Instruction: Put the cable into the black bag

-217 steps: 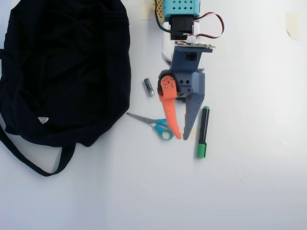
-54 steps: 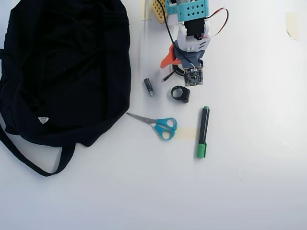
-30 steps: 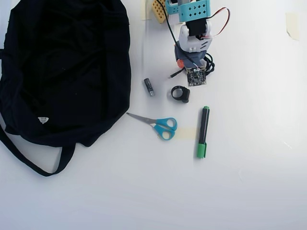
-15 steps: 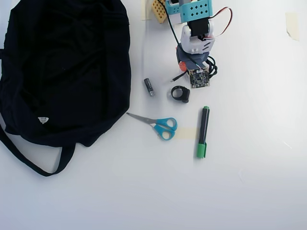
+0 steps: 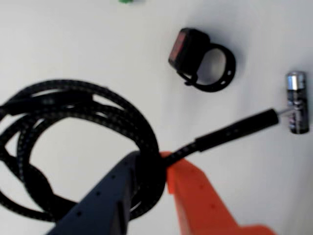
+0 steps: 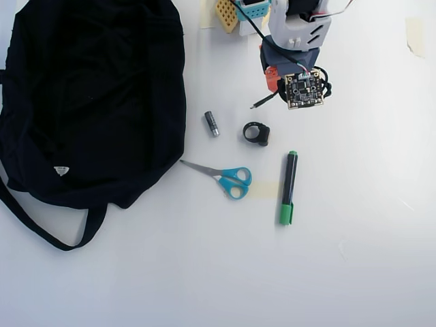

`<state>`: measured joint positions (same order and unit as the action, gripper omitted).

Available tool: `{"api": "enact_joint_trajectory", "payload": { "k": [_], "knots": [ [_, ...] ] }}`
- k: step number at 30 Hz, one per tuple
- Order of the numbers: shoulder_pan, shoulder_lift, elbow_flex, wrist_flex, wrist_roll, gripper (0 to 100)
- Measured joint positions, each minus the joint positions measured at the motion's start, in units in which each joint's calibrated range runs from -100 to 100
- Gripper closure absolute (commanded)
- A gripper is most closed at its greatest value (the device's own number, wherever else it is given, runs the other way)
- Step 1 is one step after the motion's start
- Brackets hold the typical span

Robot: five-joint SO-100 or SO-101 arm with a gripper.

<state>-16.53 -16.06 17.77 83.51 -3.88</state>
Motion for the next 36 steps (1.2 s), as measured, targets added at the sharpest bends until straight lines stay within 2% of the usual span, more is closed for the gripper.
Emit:
{"api": "enact_joint_trajectory", "payload": {
  "k": [7,19,27,36],
  "knots": [
    [4.1,0.0,-2.9,0.6,-6.4,98],
    [16.8,0.0,-4.6,-1.6,-10.9,98],
    [33.9,0.0,-4.6,-5.4,-10.8,98],
    [56.5,1.0,-4.0,-17.3,-5.5,98]
  ]
}}
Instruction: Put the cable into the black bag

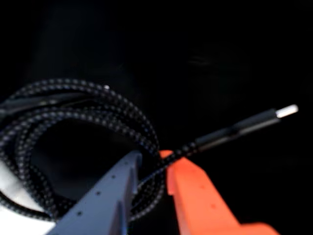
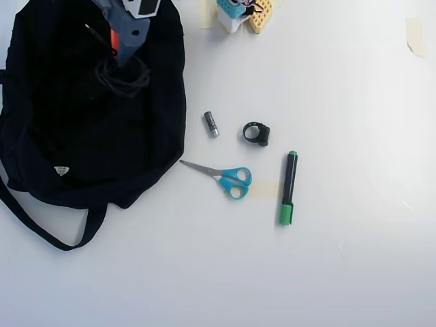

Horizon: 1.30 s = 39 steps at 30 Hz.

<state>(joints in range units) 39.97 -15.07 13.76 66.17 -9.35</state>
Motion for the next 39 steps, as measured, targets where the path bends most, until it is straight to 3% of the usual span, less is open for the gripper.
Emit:
{"api": "enact_joint_trajectory", "payload": {
  "k": [2,4,6,9,12,14,16,18,19,20,29,39],
  "knots": [
    [8.4,6.1,0.0,-1.1,0.5,97],
    [10.6,16.2,0.1,-6.6,0.6,94],
    [10.9,24.5,0.1,-11.3,0.3,73],
    [11.1,25.8,0.0,-12.0,-1.2,51],
    [8.0,22.0,-0.9,-6.4,-3.4,50],
    [0.5,10.8,-3.4,-1.9,-4.8,50],
    [-5.7,1.3,-3.9,0.9,-4.7,51],
    [-13.4,-9.0,-3.8,1.5,-3.4,69],
    [-16.4,-11.6,-3.9,1.7,-2.5,89],
    [-23.5,-14.8,-3.9,1.9,-1.7,98],
    [-39.8,-28.7,5.4,13.7,-1.5,98],
    [-55.8,-47.0,34.4,16.0,-1.6,98]
  ]
}}
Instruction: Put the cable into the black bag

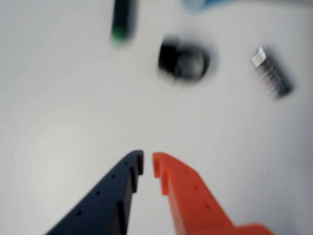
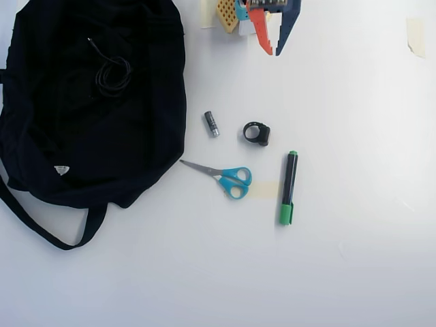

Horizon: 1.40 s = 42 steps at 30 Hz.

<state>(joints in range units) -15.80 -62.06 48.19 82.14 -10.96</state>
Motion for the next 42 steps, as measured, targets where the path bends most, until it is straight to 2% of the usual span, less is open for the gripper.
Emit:
{"api": "enact_joint_trajectory", "payload": {
  "k": [3,8,13,16,22,29,42],
  "knots": [
    [-3.3,-3.9,8.7,-1.3,-0.1,98],
    [-3.6,-12.5,15.3,-3.1,0.1,98],
    [-3.5,-22.2,25.6,-9.2,0.7,98],
    [-3.0,-27.5,34.0,-14.0,4.2,98],
    [4.8,-36.1,48.3,-18.9,12.7,98],
    [9.7,-36.6,50.0,-17.7,13.6,98],
    [10.2,-36.6,50.0,-12.5,13.6,98]
  ]
}}
